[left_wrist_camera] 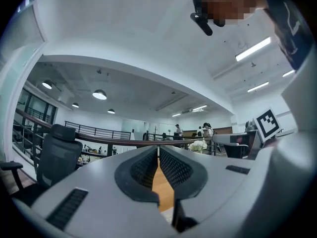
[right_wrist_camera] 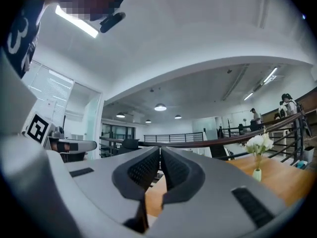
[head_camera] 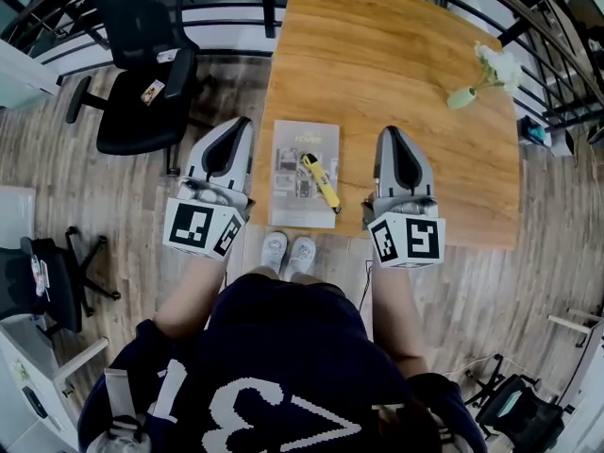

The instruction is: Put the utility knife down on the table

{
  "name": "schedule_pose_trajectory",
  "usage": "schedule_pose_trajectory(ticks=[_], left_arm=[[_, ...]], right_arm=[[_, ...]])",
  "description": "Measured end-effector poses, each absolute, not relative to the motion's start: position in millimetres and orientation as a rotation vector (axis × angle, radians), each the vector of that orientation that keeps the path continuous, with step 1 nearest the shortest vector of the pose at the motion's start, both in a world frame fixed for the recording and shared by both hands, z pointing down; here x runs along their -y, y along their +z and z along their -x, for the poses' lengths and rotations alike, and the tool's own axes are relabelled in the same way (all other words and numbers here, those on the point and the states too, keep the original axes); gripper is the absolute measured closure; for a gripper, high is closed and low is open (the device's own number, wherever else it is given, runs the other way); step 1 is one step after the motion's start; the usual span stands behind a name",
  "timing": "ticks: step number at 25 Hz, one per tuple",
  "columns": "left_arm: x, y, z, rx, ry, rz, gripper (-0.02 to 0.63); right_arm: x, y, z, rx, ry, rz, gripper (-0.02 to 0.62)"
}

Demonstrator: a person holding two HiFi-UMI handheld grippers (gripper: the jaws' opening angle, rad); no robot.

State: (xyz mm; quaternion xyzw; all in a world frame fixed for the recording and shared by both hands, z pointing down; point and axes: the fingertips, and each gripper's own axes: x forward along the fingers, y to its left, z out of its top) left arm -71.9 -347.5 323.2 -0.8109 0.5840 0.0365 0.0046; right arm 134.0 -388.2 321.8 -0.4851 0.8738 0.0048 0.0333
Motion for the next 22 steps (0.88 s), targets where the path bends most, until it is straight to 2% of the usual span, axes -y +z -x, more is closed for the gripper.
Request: schedule_pose_trajectory(ticks=[8, 22], left_arm=[[348.3, 282.4, 60.1, -1.736, 0.189, 2.504, 0.583], [338.2, 277.1, 66.5, -1.759, 0.179, 2.476, 0.583]], right_arm=[[372.9, 265.5, -154.7, -2.577, 0.103, 1.458, 0.566], [363.2, 240.1, -155.1, -2.538, 0.137, 1.424, 0.568]])
